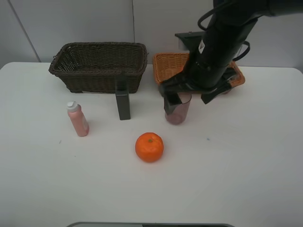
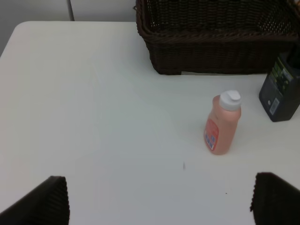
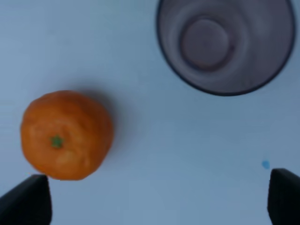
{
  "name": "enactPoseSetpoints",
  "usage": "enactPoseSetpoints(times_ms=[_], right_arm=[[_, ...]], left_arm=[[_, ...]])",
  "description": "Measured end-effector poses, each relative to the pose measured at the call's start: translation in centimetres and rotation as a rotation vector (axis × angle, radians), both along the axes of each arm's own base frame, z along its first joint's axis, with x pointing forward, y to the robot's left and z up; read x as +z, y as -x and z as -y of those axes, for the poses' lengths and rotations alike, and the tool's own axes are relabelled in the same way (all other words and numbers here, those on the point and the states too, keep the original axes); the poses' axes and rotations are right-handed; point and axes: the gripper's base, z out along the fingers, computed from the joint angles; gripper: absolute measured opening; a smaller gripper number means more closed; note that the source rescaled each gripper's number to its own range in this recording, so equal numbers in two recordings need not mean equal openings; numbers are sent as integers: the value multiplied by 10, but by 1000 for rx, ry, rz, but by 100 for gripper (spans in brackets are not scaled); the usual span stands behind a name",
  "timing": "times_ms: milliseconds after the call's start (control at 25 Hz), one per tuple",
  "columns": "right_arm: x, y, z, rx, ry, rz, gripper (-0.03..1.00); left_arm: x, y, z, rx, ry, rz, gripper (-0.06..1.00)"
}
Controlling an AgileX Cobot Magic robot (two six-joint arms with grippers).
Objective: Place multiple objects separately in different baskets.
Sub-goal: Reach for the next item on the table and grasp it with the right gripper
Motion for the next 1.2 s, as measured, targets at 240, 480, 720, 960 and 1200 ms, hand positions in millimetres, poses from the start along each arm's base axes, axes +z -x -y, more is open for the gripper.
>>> enactPoseSetpoints(times_ms=[240,480,720,960,1200], right_arm=[[-11,19,-30,146,7,-14,96],[-39,31,-63,287,-10,-23,96],[-75,26,-71,267,30,-60,96],[-87,19,-72,195,47,-18,96],[-98,18,-73,176,58,-34,96]], left_arm=[[0,0,0,0,0,0,100],[0,0,0,0,0,0,100],[0,0,0,0,0,0,100],[0,0,0,0,0,0,100],[0,0,0,0,0,0,100]])
